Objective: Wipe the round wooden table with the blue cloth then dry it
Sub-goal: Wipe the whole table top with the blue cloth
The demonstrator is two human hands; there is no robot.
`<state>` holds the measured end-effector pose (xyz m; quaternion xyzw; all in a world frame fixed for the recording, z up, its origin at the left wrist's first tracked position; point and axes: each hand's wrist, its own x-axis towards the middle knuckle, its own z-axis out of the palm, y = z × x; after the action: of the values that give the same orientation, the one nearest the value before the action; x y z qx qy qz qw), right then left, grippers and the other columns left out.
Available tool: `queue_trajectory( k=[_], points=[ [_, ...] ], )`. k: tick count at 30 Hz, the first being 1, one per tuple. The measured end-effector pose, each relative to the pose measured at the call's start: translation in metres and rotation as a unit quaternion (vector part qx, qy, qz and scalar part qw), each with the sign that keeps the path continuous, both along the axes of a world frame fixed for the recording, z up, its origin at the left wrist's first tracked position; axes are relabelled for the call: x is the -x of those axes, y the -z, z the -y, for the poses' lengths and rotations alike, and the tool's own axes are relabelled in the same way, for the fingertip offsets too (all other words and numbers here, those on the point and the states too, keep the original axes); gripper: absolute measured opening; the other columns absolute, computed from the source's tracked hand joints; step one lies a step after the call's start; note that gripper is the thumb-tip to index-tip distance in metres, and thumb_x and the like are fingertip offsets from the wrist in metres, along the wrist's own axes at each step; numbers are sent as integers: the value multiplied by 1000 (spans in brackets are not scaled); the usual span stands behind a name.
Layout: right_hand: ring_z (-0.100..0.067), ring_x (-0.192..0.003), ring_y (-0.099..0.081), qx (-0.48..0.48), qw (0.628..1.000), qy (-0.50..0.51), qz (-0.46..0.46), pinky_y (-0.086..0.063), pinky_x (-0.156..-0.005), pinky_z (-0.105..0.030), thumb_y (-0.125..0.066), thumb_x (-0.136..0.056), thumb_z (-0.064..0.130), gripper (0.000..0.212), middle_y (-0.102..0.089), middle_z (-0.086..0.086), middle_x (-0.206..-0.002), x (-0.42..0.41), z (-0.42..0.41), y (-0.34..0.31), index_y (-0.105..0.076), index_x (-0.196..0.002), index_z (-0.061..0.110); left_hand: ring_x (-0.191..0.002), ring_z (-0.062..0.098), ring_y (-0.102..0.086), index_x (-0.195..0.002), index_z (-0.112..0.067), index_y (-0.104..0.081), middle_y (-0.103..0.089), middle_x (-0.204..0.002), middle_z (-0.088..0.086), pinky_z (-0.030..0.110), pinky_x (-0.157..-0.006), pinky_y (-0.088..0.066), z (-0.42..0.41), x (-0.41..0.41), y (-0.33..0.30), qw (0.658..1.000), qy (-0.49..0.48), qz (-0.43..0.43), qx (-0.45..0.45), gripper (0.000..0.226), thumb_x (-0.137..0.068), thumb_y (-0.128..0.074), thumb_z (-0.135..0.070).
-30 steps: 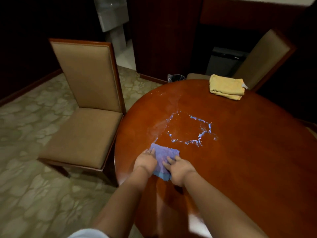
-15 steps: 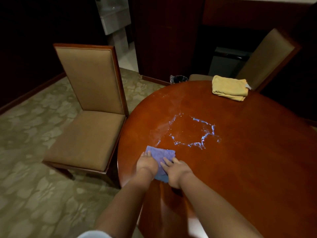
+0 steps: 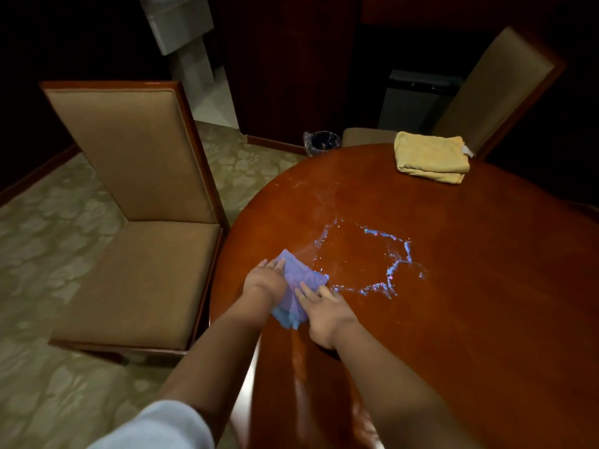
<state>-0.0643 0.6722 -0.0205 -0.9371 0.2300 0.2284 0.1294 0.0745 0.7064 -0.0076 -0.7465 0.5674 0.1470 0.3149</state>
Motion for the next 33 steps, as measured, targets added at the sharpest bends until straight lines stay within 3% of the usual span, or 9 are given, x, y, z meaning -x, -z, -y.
queue_trajectory(
  k=[11,16,23,28,33],
  points=[
    [-30,-144,-8,7,993,112,32,-1,-119,-42,-36,-95,17,70,7,-7,-161,-20,24,8,1,-153,8,-148,20,5,-153,-13,-3,14,-159,-3,37,-120,-4,83,-20,-7,987,147,40,-39,63,-100,-36,-6],
    [-34,-145,-2,12,993,117,2,4,-119,-44,-35,-97,21,70,8,-14,-160,-23,23,5,3,-152,4,-147,20,8,-153,-14,-3,18,-158,-4,38,-121,-3,93,-19,2,978,200,45,-30,62,-100,-34,-5],
    [-33,-146,2,11,995,102,-17,5,-119,-45,-38,-95,24,71,4,-18,-159,-29,14,-5,-1,-152,3,-147,22,10,-153,-13,-1,22,-157,-2,38,-120,-3,76,-17,4,990,137,7,-9,74,-95,-45,1],
    [-30,-147,-2,13,998,65,-11,4,-119,-43,-41,-95,28,74,2,-12,-161,-19,0,-3,-2,-153,6,-147,19,7,-152,-11,0,18,-158,-1,35,-120,-2,43,-18,5,996,85,-7,-1,61,-100,-31,-3],
    [-27,-148,3,33,999,-13,-22,6,-119,-41,-40,-97,39,73,0,-12,-161,-1,-19,-13,-6,-153,7,-148,19,2,-152,-10,-2,12,-160,0,31,-119,-4,4,-6,4,999,29,-41,19,58,-102,-30,-8]
  ],
)
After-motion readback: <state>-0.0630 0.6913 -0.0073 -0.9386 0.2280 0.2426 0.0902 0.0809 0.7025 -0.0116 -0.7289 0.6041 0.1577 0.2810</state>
